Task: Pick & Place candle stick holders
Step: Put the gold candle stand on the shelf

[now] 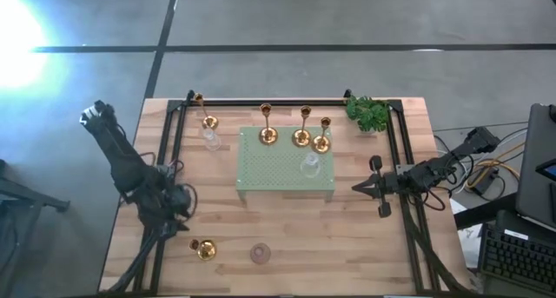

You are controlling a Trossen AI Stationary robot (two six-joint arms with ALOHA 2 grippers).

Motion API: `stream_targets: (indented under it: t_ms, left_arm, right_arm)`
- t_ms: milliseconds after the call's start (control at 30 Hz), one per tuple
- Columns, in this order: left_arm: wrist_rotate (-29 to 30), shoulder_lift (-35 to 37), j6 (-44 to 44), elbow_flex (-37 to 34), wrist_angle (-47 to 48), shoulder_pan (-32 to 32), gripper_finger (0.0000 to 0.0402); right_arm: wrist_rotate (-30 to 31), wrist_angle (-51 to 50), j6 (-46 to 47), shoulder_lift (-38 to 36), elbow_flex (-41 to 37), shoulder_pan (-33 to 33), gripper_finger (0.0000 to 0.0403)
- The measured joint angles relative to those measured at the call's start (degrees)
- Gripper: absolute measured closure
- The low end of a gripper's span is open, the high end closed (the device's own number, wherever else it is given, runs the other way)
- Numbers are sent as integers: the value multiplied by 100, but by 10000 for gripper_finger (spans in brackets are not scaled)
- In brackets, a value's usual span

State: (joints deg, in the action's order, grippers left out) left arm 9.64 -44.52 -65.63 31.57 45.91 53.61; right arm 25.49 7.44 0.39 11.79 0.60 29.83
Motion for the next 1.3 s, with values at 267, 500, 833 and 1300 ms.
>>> stream_targets:
  t_ms: [267,500,833,1300]
  left_arm:
    - [-467,-858,290,6,-1309,246,166]
    - [-412,-1285,446,26,-1420,334,166]
    - [-143,-1569,1221,26,-2528,330,166]
    - [502,-1559,1639,26,-2588,312,166]
  right_arm:
    - [0,2,1,-2,0,0,394]
    - [0,1,1,-2,0,0,394]
    - [-1,2,1,-2,0,0,394]
    - [0,2,1,-2,0,0,394]
